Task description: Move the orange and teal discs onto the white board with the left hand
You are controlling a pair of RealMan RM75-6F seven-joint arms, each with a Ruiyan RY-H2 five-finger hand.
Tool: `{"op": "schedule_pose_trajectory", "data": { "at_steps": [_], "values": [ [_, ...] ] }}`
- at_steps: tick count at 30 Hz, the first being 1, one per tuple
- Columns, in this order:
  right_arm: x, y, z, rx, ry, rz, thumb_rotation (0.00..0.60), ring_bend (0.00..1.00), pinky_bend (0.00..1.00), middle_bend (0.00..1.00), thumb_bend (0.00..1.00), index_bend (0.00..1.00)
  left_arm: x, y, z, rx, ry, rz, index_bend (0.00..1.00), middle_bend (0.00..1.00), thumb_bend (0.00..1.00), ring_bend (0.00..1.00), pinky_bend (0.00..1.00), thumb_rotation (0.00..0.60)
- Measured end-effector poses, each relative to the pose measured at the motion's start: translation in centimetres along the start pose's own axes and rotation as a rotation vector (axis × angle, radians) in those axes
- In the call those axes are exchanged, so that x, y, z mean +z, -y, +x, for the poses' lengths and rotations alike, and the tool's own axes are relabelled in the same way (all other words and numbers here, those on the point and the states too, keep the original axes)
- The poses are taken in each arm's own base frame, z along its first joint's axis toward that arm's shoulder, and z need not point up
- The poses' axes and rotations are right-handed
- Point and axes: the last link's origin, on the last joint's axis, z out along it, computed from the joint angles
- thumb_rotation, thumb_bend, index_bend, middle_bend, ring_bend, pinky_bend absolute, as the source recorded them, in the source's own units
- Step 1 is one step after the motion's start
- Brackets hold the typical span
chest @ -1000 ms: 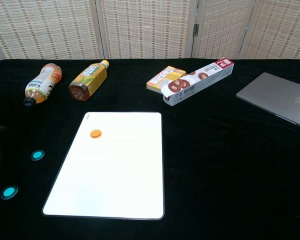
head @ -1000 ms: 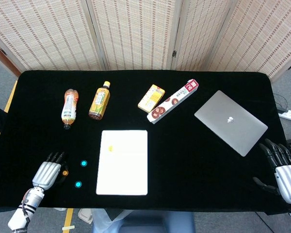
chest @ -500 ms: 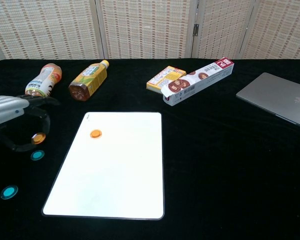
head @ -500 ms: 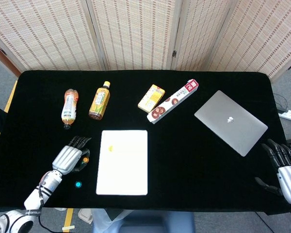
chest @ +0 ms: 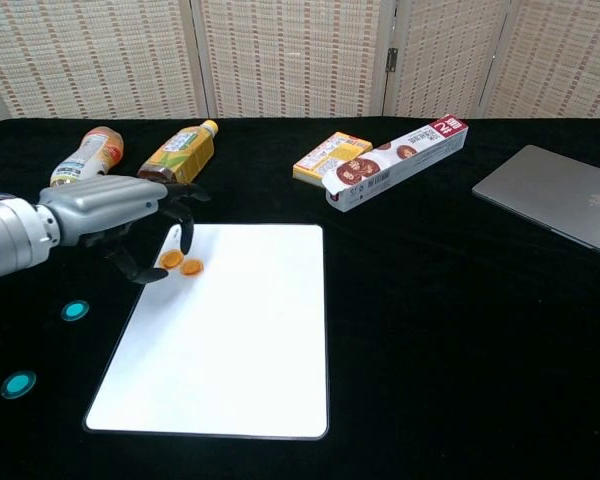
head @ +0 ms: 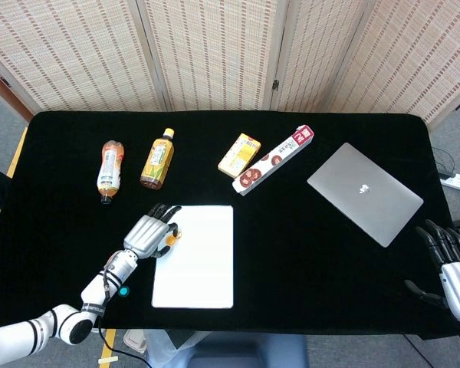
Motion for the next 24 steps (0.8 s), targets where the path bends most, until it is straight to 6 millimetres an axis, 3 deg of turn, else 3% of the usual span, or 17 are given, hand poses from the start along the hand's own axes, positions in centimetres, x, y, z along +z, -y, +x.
{"op": "schedule_pose_trajectory", "data": {
  "at_steps": [12, 24],
  "values": [
    [0.2, -0.1, -0.1, 0.0, 0.007, -0.004, 0.6, 0.0, 0.0, 0.0, 0.21, 0.0, 3.6, -2.4, 0.1, 0.009, 0.026, -0.003, 0.48, 0.08, 0.4, 0.0, 0.0, 0.6],
    [0.1, -0.5, 0.1, -0.001, 0.004, -0.019, 0.6, 0.0, 0.0, 0.0, 0.21, 0.0, 5.4, -3.7, -0.3, 0.022, 0.062, 0.008, 0.47, 0.08, 0.4, 0.0, 0.0, 0.6]
  ]
}}
